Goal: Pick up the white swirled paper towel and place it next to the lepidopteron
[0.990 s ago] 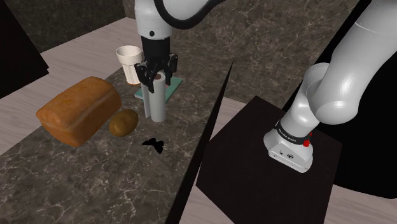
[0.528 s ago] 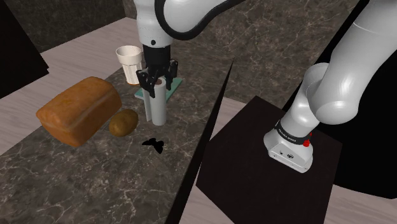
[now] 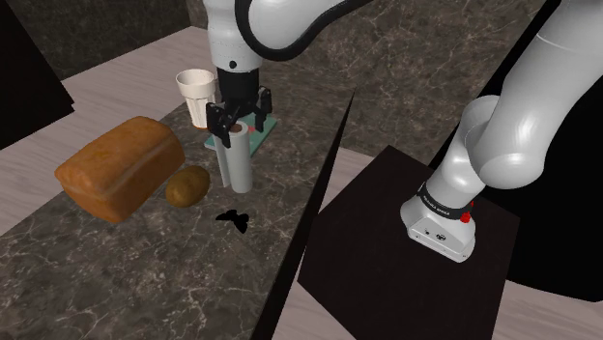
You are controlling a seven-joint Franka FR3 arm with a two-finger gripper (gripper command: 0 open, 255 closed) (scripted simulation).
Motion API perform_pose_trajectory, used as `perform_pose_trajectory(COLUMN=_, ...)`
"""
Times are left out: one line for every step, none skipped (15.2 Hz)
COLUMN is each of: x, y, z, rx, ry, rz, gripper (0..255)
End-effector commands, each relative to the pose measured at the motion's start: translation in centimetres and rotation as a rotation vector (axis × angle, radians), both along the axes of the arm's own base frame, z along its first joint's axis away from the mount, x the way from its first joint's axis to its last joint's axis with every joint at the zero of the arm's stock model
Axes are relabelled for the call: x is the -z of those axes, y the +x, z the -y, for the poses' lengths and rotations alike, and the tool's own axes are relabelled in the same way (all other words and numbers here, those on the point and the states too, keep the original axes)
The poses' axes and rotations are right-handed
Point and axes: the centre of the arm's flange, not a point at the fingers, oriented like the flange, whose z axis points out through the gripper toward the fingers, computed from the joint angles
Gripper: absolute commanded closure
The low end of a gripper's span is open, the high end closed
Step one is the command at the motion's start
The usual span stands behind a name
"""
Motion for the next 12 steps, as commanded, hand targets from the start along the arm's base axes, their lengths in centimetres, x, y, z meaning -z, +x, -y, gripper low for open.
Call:
perform_pose_trajectory(x=0.0, y=0.0, z=0.0, rx=0.0, ry=0.0, rz=0.0, gripper=0)
perform_pose_trajectory(x=-1.3, y=0.1, z=0.1, rx=0.0, ry=0.0, rz=0.0, gripper=0)
perform_pose_trajectory(x=-2.6, y=0.1, z=0.2, rx=0.0, ry=0.0, rz=0.0, gripper=0)
perform_pose_trajectory(x=-3.9, y=0.2, z=0.2, rx=0.0, ry=0.0, rz=0.0, gripper=0)
perform_pose_trajectory(x=-5.0, y=0.3, z=0.3, rx=0.0, ry=0.0, rz=0.0, gripper=0)
perform_pose_trajectory(x=-5.0, y=0.3, z=0.3, rx=0.0, ry=0.0, rz=0.0, gripper=0)
perform_pose_trajectory(x=-5.0, y=0.3, z=0.3, rx=0.0, ry=0.0, rz=0.0, gripper=0)
perform_pose_trajectory(x=-5.0, y=0.3, z=0.3, rx=0.0, ry=0.0, rz=0.0, gripper=0)
perform_pose_trajectory(x=-5.0, y=0.3, z=0.3, rx=0.0, ry=0.0, rz=0.0, gripper=0)
perform_pose_trajectory(x=-5.0, y=0.3, z=0.3, rx=0.0, ry=0.0, rz=0.0, gripper=0)
perform_pose_trajectory(x=-5.0, y=0.3, z=0.3, rx=0.0, ry=0.0, rz=0.0, gripper=0)
perform_pose_trajectory(x=-5.0, y=0.3, z=0.3, rx=0.0, ry=0.0, rz=0.0, gripper=0)
